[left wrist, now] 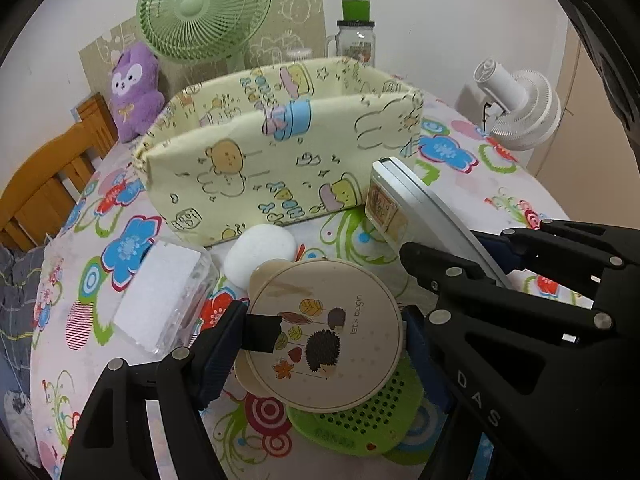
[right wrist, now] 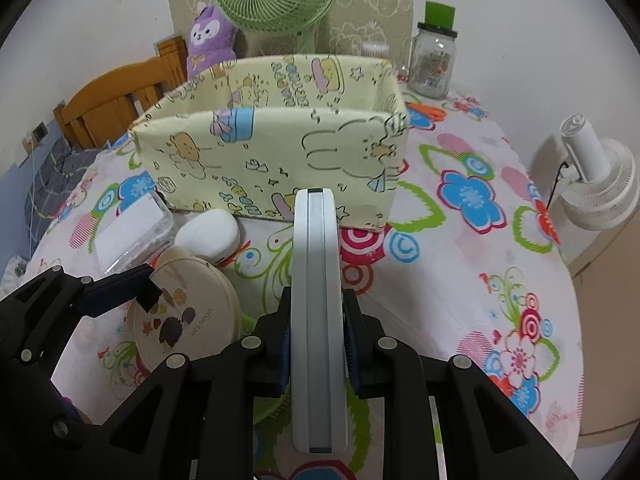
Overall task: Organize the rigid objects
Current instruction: 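Lift the remote with the right gripper off the table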
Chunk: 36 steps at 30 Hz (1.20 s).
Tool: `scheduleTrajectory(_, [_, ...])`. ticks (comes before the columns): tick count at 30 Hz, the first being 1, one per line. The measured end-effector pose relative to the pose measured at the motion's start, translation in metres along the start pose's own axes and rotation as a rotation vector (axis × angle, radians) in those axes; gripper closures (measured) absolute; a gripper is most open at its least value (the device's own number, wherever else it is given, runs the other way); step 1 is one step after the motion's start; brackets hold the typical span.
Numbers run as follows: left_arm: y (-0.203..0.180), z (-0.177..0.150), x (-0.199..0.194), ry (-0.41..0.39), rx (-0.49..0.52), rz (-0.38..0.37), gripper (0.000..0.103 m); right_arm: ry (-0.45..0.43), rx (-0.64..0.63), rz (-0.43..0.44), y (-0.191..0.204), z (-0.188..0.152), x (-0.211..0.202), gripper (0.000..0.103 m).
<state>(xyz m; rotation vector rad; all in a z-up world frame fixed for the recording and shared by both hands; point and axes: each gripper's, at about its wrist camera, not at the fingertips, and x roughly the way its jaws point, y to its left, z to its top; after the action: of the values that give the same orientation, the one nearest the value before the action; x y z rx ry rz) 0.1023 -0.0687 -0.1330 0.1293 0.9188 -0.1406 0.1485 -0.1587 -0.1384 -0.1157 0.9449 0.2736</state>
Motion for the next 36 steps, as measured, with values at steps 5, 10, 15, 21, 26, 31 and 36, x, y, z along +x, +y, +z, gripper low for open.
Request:
scheduleTrajectory(5, [-0.003,0.001,-0.014,-0.026,0.009,0.002,0.024,-0.026,0.009,-0.017,0.001,-0.002,-0.017,0.079])
scheduleTrajectory(10, [-0.004,0.003,-0.028,-0.055,0.016,0.007,0.024,-0.054,0.015,-0.03,0.002,-0.002,-0.033,0.079])
scheduleTrajectory(15, [-0.007,0.004,-0.041,-0.079,0.023,0.012,0.024,-0.079,0.019,-0.039,0.004,-0.001,-0.047,0.079])
scheduleTrajectory(21, [-0.009,0.004,-0.054,-0.103,0.03,0.018,0.024,-0.102,0.026,-0.05,0.004,-0.002,-0.062,0.079])
scheduleTrajectory(26, [-0.008,0.005,-0.065,-0.123,0.03,0.027,0.024,-0.124,0.027,-0.054,0.007,-0.001,-0.073,0.079])
scheduleTrajectory(31, [-0.006,0.008,-0.073,-0.134,0.032,0.034,0.024,-0.137,0.027,-0.051,0.01,0.002,-0.081,0.079])
scheduleTrajectory(36, [-0.002,0.015,-0.081,-0.151,0.03,0.046,0.024,-0.156,0.027,-0.046,0.012,0.01,-0.089,0.079])
